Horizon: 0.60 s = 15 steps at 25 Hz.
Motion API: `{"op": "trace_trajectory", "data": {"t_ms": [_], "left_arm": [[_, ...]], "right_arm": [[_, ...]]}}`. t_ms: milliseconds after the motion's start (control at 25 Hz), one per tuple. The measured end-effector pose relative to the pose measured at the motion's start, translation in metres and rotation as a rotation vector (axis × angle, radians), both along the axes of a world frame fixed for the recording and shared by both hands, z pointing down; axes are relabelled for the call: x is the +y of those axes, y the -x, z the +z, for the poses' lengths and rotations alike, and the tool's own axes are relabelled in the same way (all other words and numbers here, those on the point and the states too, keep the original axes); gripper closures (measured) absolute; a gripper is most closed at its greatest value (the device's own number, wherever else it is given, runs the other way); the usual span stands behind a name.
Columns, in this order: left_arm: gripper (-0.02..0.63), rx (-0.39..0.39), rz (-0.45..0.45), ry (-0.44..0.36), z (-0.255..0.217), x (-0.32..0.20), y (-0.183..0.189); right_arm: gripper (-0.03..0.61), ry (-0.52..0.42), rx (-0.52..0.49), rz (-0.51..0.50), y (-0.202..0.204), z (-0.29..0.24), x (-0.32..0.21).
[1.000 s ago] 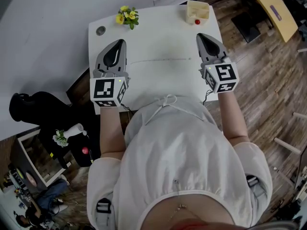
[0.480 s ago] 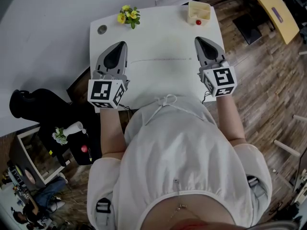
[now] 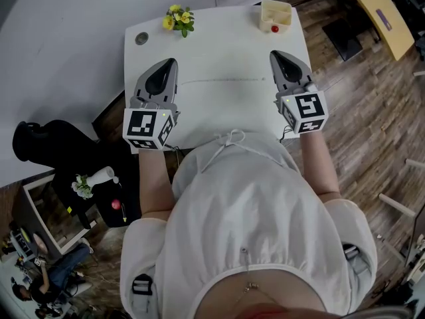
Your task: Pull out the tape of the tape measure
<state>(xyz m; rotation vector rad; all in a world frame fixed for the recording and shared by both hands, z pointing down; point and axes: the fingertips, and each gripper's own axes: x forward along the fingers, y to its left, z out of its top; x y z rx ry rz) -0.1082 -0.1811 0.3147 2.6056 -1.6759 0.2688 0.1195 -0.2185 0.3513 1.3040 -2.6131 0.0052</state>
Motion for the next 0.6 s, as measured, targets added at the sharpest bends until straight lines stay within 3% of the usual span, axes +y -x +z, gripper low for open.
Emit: {"op": "trace_trajectory", "data": {"t_ms": [600], "left_arm": [[0.594,0.011,-0.013,-0.010,0.000,0.013,0.003]], "right_arm": [[0.577,-0.042,-0.025,-0.046,0.012,-0.011,0.016]]}}
